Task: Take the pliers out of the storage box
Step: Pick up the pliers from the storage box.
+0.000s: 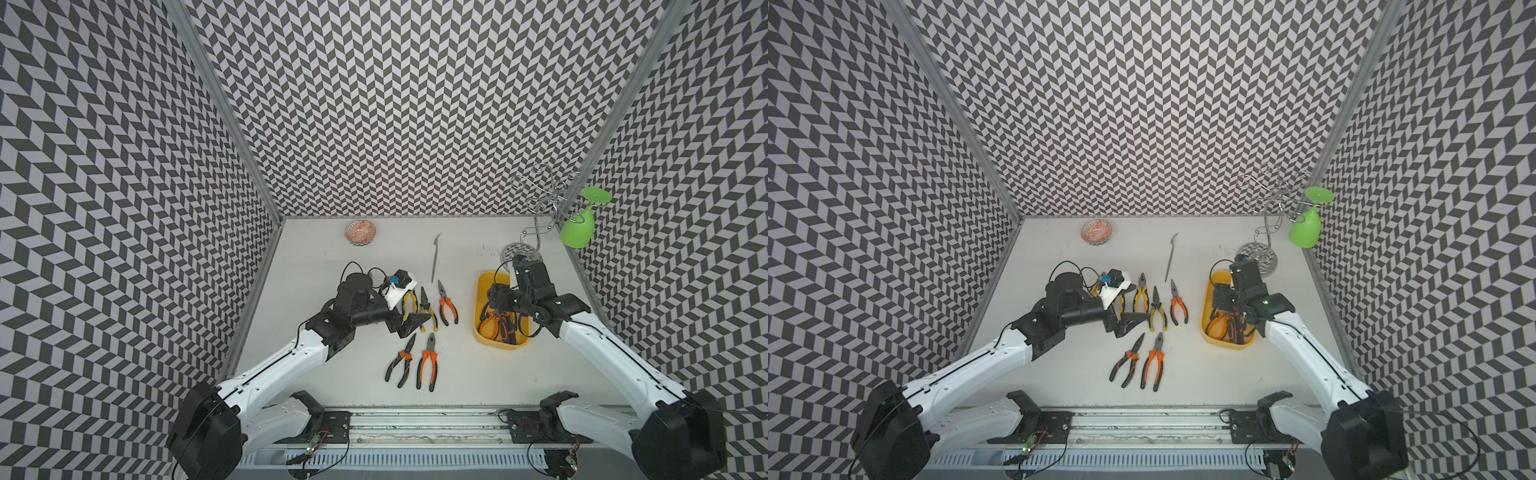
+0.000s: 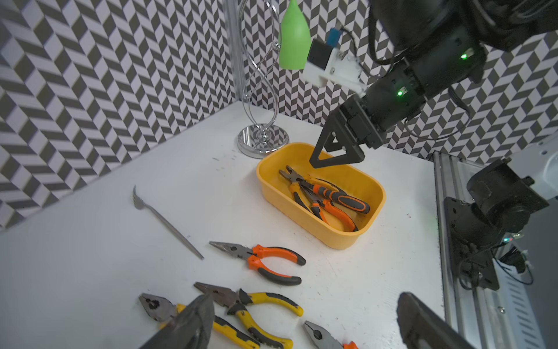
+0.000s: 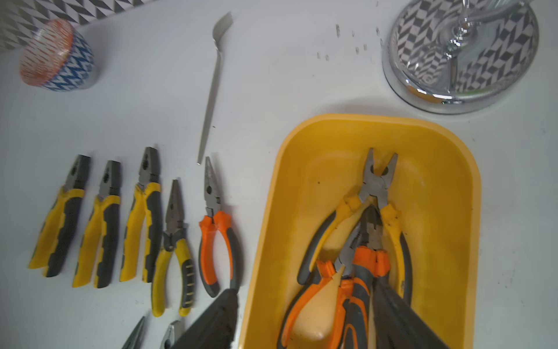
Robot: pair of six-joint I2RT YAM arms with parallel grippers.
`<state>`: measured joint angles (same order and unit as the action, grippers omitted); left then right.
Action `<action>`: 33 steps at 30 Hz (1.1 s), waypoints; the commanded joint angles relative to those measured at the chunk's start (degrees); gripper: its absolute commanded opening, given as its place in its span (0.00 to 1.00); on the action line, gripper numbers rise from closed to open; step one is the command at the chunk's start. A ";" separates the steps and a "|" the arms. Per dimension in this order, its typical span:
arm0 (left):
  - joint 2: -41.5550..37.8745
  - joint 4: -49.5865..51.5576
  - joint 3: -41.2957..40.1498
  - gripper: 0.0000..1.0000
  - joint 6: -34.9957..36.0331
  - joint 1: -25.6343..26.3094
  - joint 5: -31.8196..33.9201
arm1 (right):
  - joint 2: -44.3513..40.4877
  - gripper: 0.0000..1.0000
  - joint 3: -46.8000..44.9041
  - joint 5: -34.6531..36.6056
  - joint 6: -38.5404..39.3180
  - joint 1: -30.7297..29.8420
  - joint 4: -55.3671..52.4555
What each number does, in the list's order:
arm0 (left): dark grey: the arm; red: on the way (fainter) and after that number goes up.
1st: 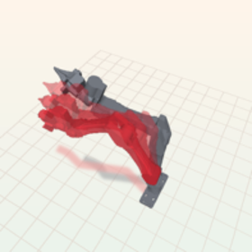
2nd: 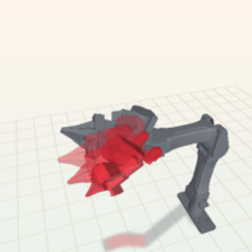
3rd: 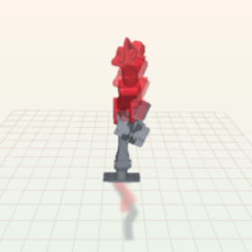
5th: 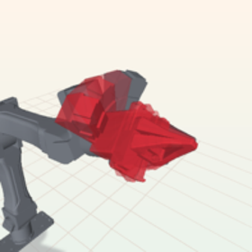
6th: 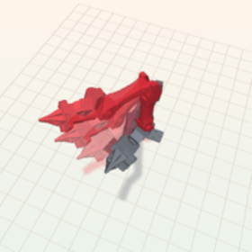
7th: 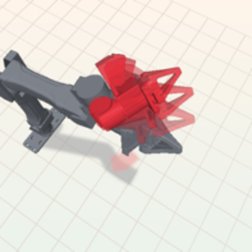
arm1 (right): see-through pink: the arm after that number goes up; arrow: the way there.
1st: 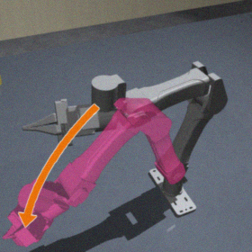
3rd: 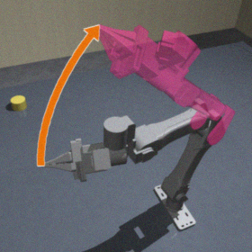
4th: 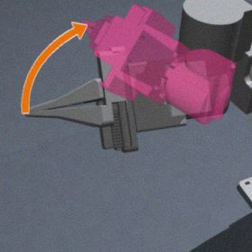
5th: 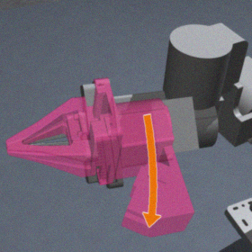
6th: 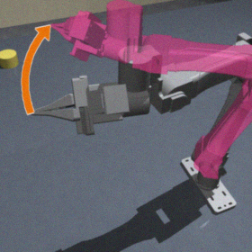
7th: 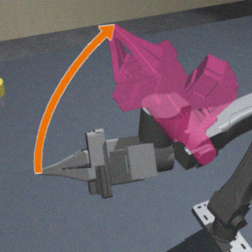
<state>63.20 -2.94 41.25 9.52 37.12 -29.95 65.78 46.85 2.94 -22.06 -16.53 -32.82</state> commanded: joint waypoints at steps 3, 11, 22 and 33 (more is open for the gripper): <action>-0.16 1.80 1.90 0.98 8.98 0.32 -2.10 | 2.76 0.56 -2.47 -2.42 -2.83 2.89 -0.70; 0.57 1.55 0.87 0.98 7.60 0.32 -3.36 | 11.00 0.39 -3.98 -6.88 -3.45 5.20 -2.04; 0.56 0.75 0.18 0.98 7.16 0.32 -2.56 | 12.05 0.03 -3.70 -5.76 -3.43 5.28 -1.69; 2.02 -7.36 -0.90 0.98 -2.96 0.27 -2.45 | 4.44 0.00 -2.36 0.08 -1.45 1.89 -0.04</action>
<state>64.45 -5.39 40.93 11.90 37.12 -32.10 74.00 42.33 -1.10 -24.82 -12.62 -35.53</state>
